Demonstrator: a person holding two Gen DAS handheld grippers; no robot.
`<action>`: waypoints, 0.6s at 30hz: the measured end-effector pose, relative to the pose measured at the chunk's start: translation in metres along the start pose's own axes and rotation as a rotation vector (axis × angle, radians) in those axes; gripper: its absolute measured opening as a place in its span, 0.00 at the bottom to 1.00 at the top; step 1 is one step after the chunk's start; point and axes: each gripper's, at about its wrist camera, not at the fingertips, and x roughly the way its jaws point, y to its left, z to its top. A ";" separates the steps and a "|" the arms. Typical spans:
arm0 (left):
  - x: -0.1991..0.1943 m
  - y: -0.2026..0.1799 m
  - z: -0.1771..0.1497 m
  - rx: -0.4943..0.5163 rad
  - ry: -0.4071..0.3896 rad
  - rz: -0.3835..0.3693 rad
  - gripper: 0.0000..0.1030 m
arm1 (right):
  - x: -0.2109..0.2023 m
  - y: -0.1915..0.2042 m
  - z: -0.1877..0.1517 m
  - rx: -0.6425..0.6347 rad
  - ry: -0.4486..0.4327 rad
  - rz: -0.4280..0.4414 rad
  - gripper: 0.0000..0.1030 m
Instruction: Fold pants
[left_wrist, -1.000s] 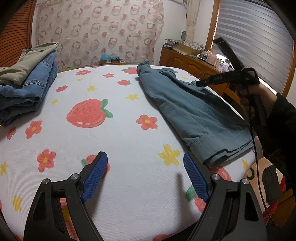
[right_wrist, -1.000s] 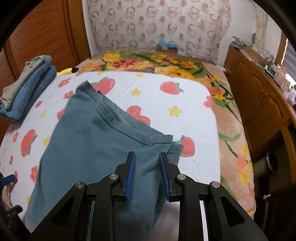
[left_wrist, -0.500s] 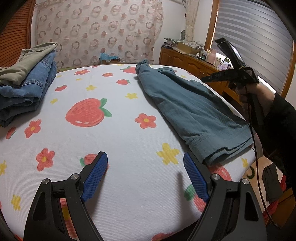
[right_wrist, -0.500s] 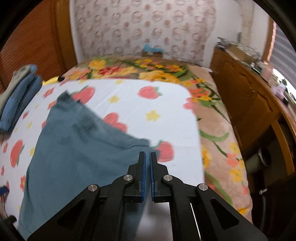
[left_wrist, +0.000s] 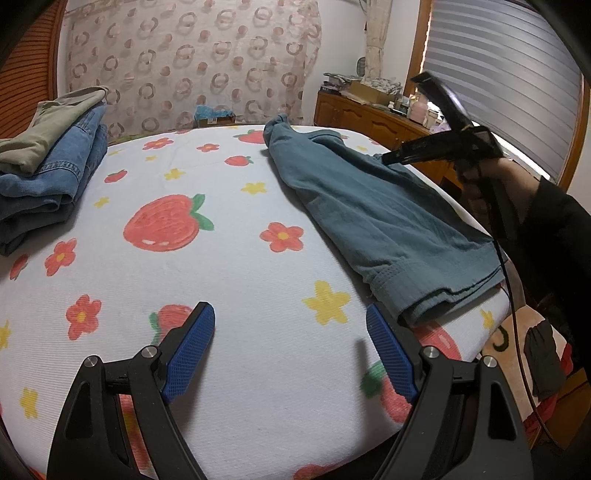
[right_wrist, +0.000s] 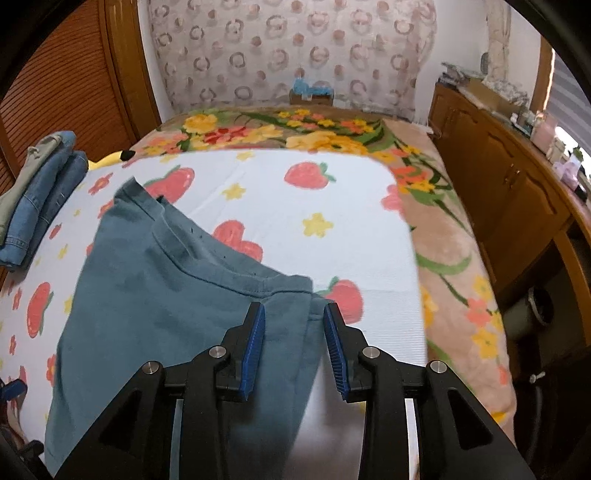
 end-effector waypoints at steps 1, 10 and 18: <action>0.000 0.000 0.000 0.002 0.000 0.000 0.82 | 0.004 0.000 0.001 -0.002 0.005 0.005 0.33; 0.001 -0.001 0.000 0.003 0.004 -0.002 0.82 | -0.001 -0.013 0.000 0.043 -0.040 -0.077 0.02; 0.002 0.000 0.002 0.012 0.002 -0.003 0.82 | -0.019 -0.014 -0.004 0.023 -0.038 -0.060 0.24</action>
